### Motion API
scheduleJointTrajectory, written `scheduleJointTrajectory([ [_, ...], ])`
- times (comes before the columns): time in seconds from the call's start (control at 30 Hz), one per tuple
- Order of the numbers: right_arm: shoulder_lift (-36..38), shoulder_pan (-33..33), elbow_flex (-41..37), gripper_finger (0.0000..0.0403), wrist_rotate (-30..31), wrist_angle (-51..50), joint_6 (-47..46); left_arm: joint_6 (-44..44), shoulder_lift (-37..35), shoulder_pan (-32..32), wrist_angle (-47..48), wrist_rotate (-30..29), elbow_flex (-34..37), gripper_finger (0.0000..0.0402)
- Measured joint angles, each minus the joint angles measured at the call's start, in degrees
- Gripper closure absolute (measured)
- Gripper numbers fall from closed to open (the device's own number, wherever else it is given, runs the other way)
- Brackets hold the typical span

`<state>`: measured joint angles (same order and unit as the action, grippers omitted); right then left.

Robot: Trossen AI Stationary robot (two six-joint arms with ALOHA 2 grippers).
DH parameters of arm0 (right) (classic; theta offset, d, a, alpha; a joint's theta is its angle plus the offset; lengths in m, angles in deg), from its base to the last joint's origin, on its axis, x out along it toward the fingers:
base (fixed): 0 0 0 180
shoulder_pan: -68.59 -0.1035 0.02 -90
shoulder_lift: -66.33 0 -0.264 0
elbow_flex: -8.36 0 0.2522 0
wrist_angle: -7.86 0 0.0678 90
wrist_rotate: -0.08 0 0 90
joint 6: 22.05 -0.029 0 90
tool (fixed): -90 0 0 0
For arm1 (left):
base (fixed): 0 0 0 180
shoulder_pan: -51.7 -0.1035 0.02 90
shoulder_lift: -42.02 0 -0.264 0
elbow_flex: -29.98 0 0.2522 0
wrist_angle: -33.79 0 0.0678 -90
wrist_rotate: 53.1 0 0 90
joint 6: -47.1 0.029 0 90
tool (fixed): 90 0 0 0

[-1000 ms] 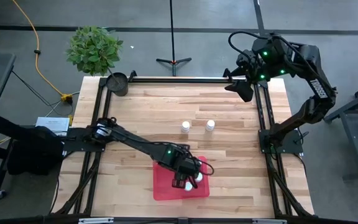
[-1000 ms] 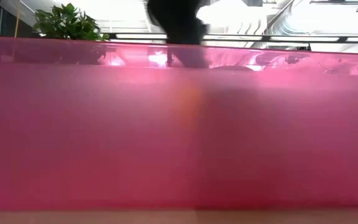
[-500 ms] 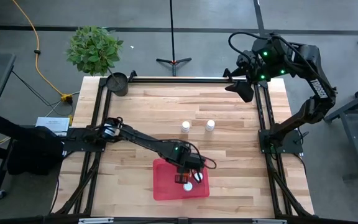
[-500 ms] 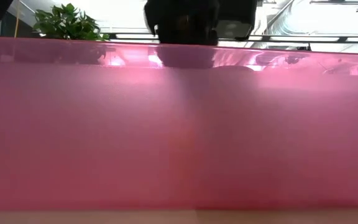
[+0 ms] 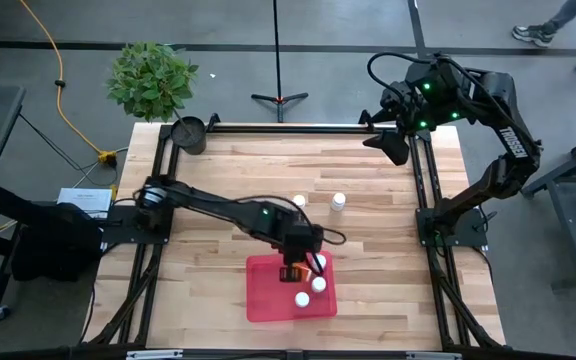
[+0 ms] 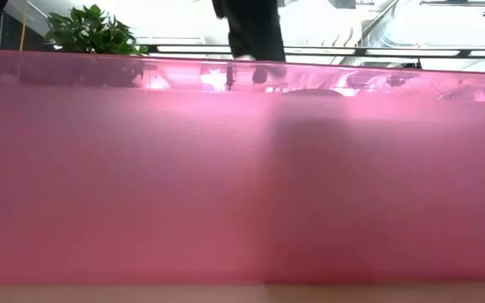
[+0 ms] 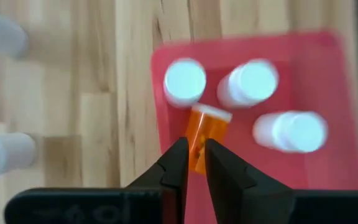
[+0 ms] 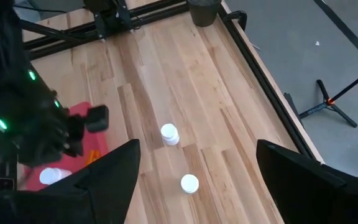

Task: Pick and place pill bottles into a basket
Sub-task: Put the white medicine bottle into the red container

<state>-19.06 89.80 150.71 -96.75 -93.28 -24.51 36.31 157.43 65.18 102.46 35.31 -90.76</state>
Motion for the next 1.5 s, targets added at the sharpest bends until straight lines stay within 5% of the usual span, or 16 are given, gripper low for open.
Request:
scheduleJointTrajectory([
  [0.43,0.0,0.1,0.0,0.0091,0.0,-0.2,1.4,0.1,-16.4,0.0,4.9,-16.2,0.0,0.0312],
  [0.67,0.0,0.1,0.0,0.0091,0.8,-0.2,1.3,2.0,-18.6,-0.6,8.4,-23.4,0.0,0.0312],
  [1.03,0.0,0.2,0.0,0.0091,2.4,-0.9,-0.3,7.0,-18.5,-9.9,10.7,-20.0,5.7,0.0293],
  [1.5,0.0,0.2,0.0,0.0091,5.1,-2.6,-1.8,13.5,-18.5,-17.4,-2.1,-16.8,16.7,0.0134],
])
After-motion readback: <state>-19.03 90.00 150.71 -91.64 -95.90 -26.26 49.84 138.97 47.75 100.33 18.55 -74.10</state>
